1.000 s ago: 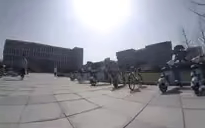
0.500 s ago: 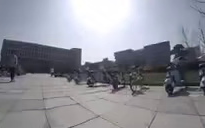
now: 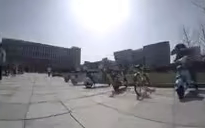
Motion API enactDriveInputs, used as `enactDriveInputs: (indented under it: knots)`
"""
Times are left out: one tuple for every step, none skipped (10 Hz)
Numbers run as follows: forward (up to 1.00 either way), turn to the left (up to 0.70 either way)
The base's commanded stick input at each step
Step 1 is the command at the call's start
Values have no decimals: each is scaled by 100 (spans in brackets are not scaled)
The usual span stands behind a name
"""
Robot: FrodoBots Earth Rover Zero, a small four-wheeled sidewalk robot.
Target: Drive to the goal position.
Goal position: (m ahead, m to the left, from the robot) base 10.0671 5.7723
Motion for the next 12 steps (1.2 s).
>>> enactDriveInputs:
  knots:
    - [100,40]
    - [100,40]
    - [100,40]
    - [100,40]
    - [60,24]
    - [5,1]
    - [0,0]
    - [0,81]
    - [0,100]
    - [0,100]
    - [0,100]
    - [0,86]
